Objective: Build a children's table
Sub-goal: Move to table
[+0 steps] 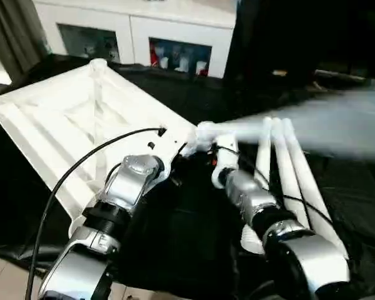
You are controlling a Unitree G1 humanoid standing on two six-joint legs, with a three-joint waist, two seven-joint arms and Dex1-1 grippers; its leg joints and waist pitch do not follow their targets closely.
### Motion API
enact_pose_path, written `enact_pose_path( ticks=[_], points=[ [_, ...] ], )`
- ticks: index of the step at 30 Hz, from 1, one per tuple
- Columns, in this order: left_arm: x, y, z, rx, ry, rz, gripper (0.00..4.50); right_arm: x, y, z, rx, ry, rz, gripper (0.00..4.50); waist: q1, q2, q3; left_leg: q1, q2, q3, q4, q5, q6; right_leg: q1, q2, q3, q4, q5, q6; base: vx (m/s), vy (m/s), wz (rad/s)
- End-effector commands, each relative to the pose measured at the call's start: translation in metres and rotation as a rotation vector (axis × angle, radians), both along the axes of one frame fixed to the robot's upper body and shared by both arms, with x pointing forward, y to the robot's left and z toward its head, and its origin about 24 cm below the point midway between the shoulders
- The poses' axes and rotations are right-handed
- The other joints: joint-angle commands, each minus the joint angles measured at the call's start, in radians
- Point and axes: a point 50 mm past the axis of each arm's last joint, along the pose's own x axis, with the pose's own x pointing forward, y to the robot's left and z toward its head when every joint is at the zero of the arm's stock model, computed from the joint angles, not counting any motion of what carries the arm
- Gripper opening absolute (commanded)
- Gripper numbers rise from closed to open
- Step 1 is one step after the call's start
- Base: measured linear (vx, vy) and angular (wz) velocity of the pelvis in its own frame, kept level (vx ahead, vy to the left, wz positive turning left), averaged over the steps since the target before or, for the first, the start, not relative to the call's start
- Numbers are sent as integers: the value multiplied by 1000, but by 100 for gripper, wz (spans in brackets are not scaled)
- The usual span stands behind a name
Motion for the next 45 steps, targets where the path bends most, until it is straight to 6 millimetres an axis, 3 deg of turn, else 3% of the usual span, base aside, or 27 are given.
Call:
enact_pose_path(
  ticks=[1, 5, 10, 12, 14, 15, 16, 20, 22, 27, 29, 38, 45],
  points=[
    [-2, 3, -3, -19, -31, -6, 0, 5, -7, 7, 16, -38, -15, 232, 7, 0, -53, 5, 46, -5, -42, 31, 159, 63, -85, 44, -43, 237, -298, 0, 0, 0],
    [-2, 4, -3, -17, -35, -16, 0, 4, -7, 6, 11, -46, 5, 210, 4, 2, -50, 7, 50, -6, -45, -23, 125, 63, -86, 45, -49, 135, -290, 0, 0, 0],
    [-5, 5, -2, -14, -57, -93, 0, -1, -1, 6, 18, -80, 84, 165, 3, 0, -51, 5, 49, -5, -42, -4, 132, 65, -86, 45, -45, 162, -284, 0, 0, 0],
    [-15, 9, -5, 4, -60, -256, 0, -1, -1, 9, 30, -113, 109, 151, 7, 5, -49, 7, 50, -5, -43, -8, 134, 62, -88, 45, -46, 150, -287, 0, 0, 0],
    [-26, 17, -10, 58, -60, -411, 0, -1, -3, 13, 35, -150, 129, 128, 6, 6, -50, 9, 52, -5, -43, -29, 123, 60, -86, 44, -46, 122, -282, 0, 0, 0],
    [-31, 23, -12, 94, -57, -479, 0, 0, -4, 16, 41, -171, 137, 120, 1, 9, -46, 4, 54, -6, -48, -50, 117, 61, -88, 46, -48, 92, -273, 0, 0, 0],
    [-34, 27, -13, 116, -54, -517, 0, 0, -6, 18, 45, -184, 142, 111, 2, 12, -47, 8, 56, -7, -49, -66, 101, 59, -88, 46, -49, 72, -266, 0, 0, 0],
    [-37, 45, -15, 159, -43, -566, 0, 1, -10, 29, 73, -259, 178, 89, -2, 21, -49, 14, 56, -7, -47, -28, 76, 57, -81, 45, -36, 158, -281, 0, 0, 0],
    [-39, 59, -16, 194, -22, -590, 0, 1, -14, 36, 80, -299, 192, 72, -2, 17, -49, 14, 51, -4, -43, -2, 88, 60, -78, 46, -32, 229, -290, 0, 0, 0],
    [-42, 69, -13, 187, -18, -657, 0, -1, -16, 44, 95, -342, 217, 27, 1, 15, -49, 11, 48, -3, -39, 12, 96, 63, -81, 47, -26, 270, -298, 0, 0, 0],
    [-45, 69, -10, 162, -40, -717, 0, -3, -16, 47, 102, -357, 228, 6, 3, 14, -48, 13, 50, -4, -40, 4, 88, 62, -80, 47, -25, 251, -299, 0, 0, 0],
    [-64, 53, -6, 142, -86, -1027, 0, 0, -26, 54, 98, -375, 156, 6, 4, 14, -47, 15, 50, -4, -42, -28, 49, 62, -80, 47, -24, 212, -282, 0, 0, 0],
    [-69, 45, -12, 175, -106, -1093, 0, 3, -41, 53, 83, -346, 75, 6, 4, 13, -51, 14, 47, -3, -36, 18, 62, 65, -78, 47, -17, 280, -287, 0, 0, 0]
  ],
)
